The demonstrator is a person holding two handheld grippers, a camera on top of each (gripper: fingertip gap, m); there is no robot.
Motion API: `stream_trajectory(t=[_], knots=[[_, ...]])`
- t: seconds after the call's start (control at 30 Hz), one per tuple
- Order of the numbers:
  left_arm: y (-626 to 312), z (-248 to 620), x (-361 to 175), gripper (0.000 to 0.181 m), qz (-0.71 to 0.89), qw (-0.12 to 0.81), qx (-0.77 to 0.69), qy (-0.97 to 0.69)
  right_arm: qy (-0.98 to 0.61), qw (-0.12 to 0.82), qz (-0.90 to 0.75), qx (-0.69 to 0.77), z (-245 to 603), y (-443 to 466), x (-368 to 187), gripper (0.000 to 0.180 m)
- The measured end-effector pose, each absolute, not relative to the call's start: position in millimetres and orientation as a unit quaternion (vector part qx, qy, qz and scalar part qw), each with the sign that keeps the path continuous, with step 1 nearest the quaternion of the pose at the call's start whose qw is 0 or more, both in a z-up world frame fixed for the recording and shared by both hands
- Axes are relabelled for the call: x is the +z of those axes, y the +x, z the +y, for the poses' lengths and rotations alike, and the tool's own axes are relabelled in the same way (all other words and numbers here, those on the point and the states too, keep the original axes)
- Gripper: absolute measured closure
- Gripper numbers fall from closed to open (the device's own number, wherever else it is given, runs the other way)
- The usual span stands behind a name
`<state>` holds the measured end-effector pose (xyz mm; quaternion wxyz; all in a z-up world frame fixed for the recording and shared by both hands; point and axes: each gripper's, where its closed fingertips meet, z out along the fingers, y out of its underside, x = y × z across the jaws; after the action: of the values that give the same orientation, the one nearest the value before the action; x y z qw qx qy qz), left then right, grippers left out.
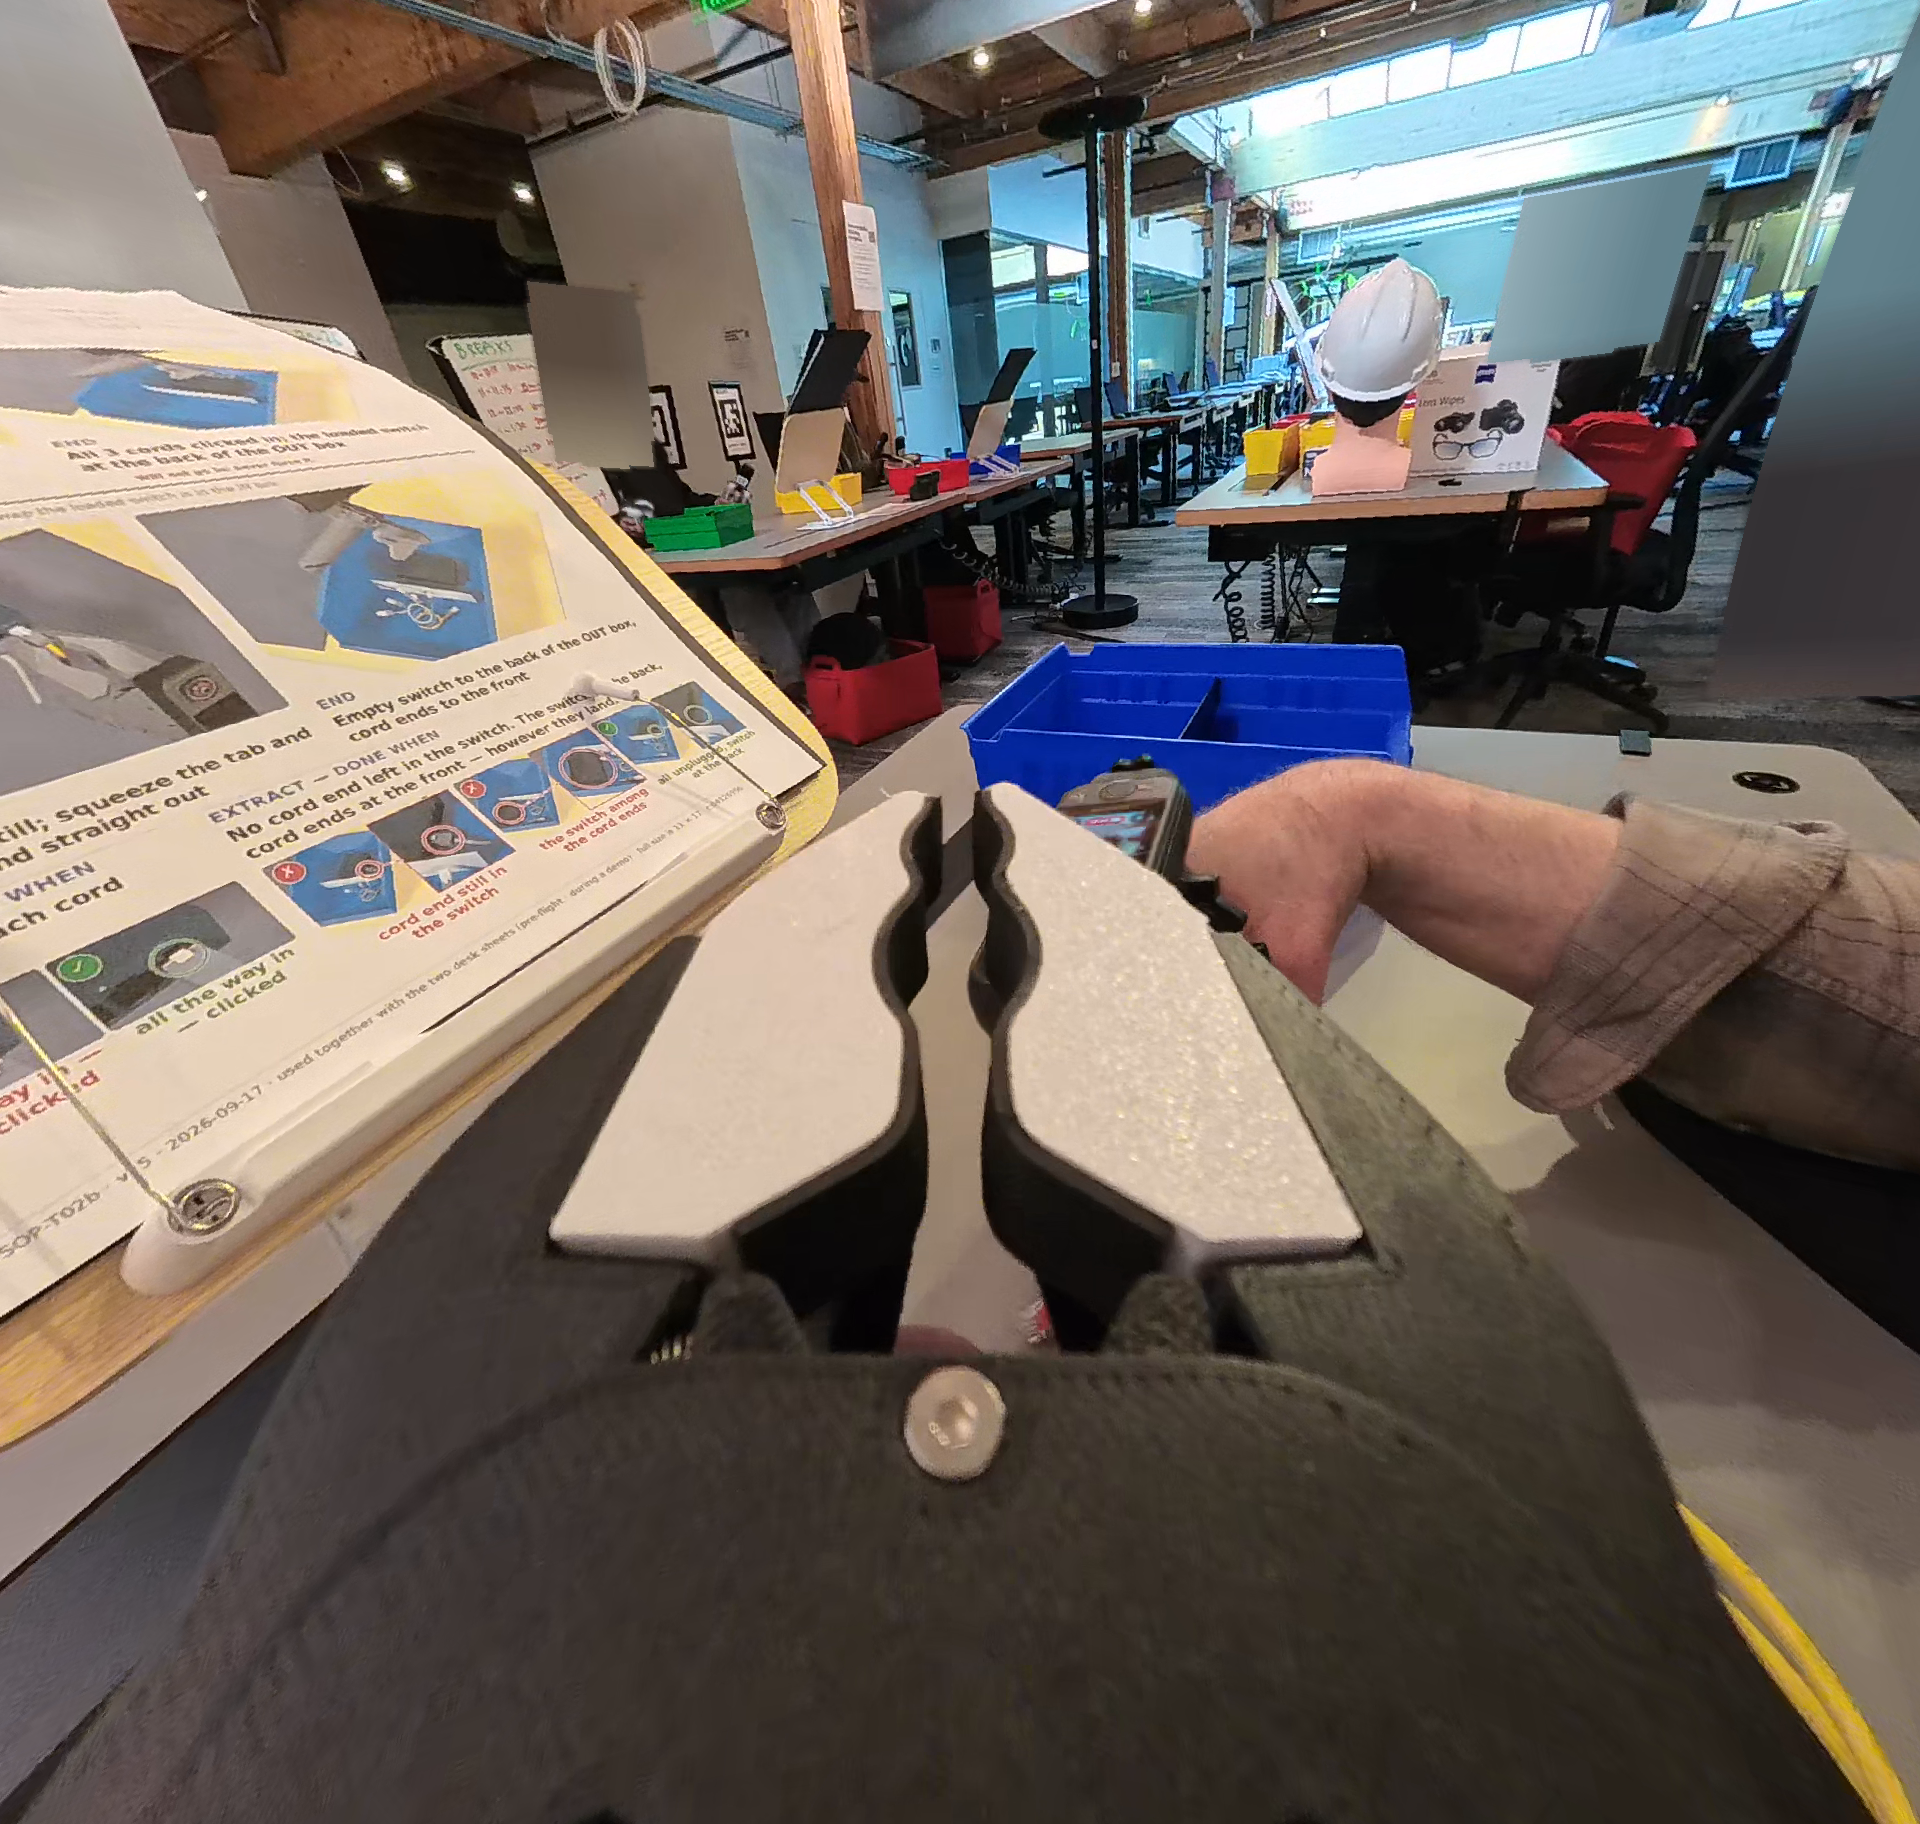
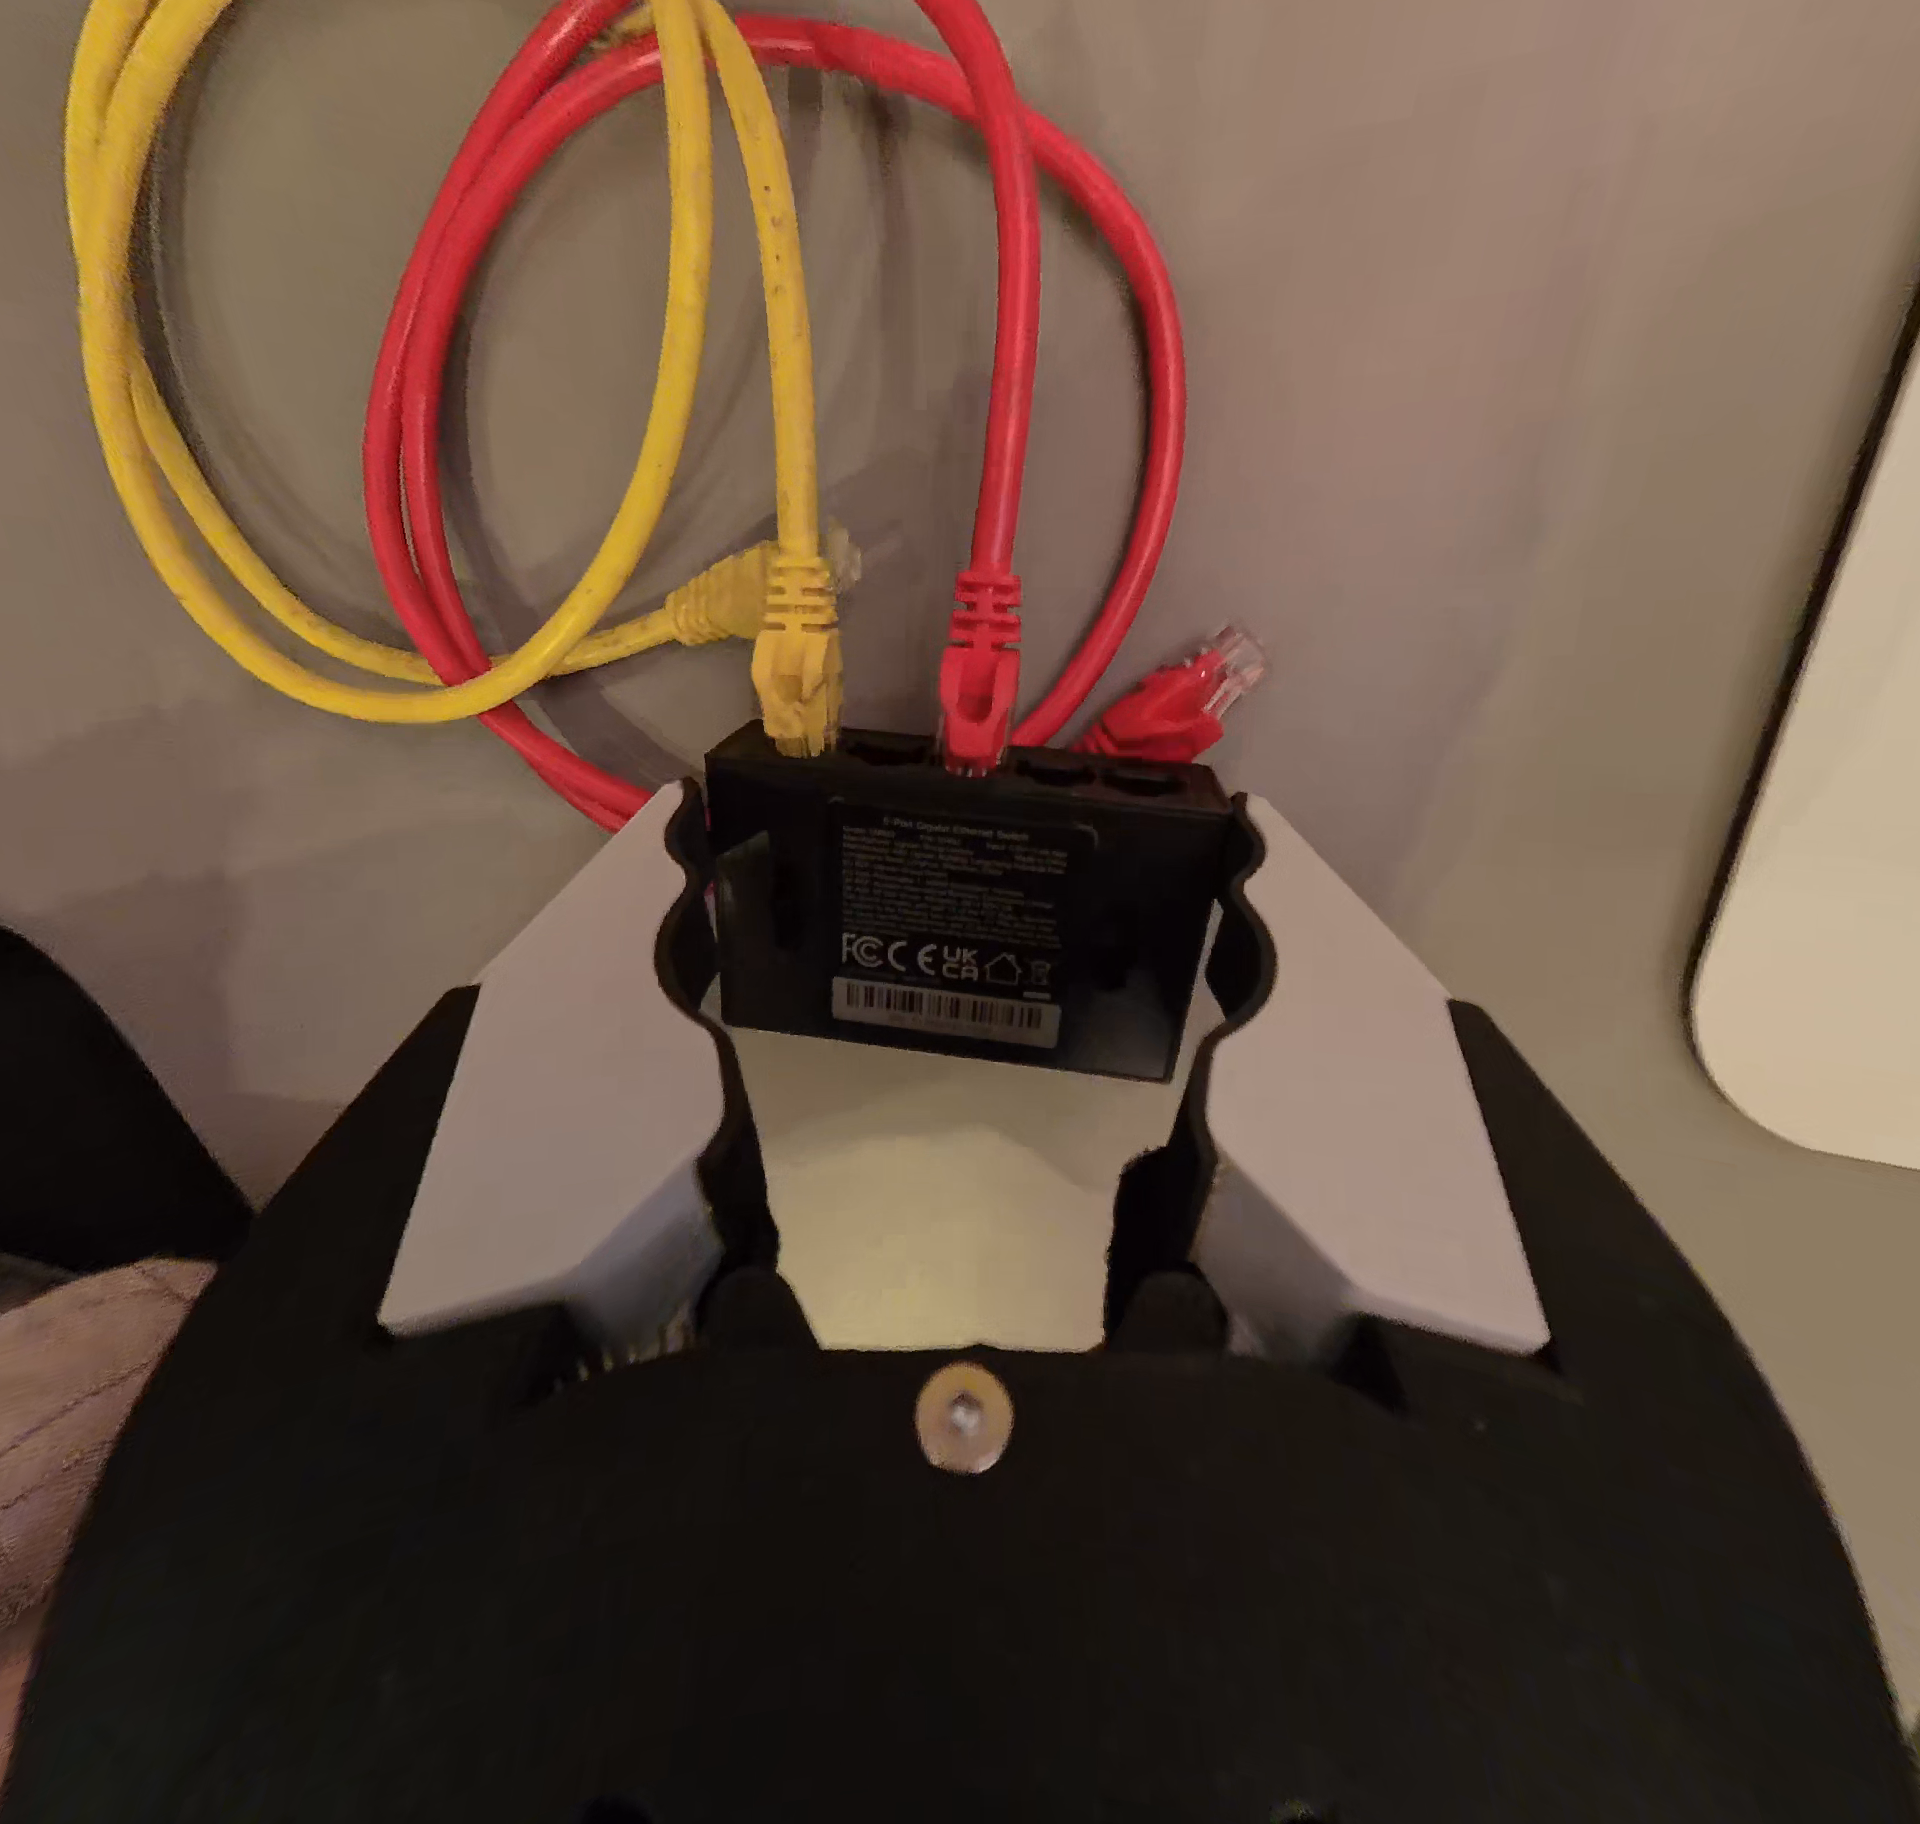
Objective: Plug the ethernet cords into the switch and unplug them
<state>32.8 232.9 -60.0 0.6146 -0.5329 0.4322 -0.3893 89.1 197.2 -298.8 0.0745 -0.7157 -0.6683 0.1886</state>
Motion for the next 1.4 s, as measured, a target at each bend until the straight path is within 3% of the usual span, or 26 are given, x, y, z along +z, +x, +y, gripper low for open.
stream_trajectory(t=[0.3, 0.53, 0.77, 0.93, 1.2, 1.4], knots=[[38.2, 229.3, -62.7, 0.173, 0.439, 0.608, -0.391, -0.533, -0.718, 0.088, -0.655, 0.219, 192.2, 92.5, -285.0, 0.077], [45.2, 207.3, -42.9, 0.160, 0.465, 0.609, -0.379, -0.519, -0.710, 0.149, -0.643, 0.246, 200.3, 89.5, -258.1, 0.082], [28.3, 209.2, -16.5, 0.156, 0.509, 0.609, -0.279, -0.540, -0.707, 0.177, -0.635, 0.257, 204.1, 93.1, -247.0, 0.082], [-44.0, 221.6, -14.1, 0.152, 0.514, 0.584, -0.153, -0.609, -0.701, 0.193, -0.635, 0.261, 203.8, 92.9, -238.4, 0.083], [-210.9, 228.4, -64.8, 0.154, 0.488, 0.467, 0.077, -0.733, -0.693, 0.206, -0.640, 0.259, 203.0, 90.6, -232.6, 0.085], [-310.4, 205.2, -150.7, 0.160, 0.450, 0.251, 0.164, -0.841, -0.696, 0.206, -0.643, 0.246, 203.2, 91.4, -233.1, 0.086]])
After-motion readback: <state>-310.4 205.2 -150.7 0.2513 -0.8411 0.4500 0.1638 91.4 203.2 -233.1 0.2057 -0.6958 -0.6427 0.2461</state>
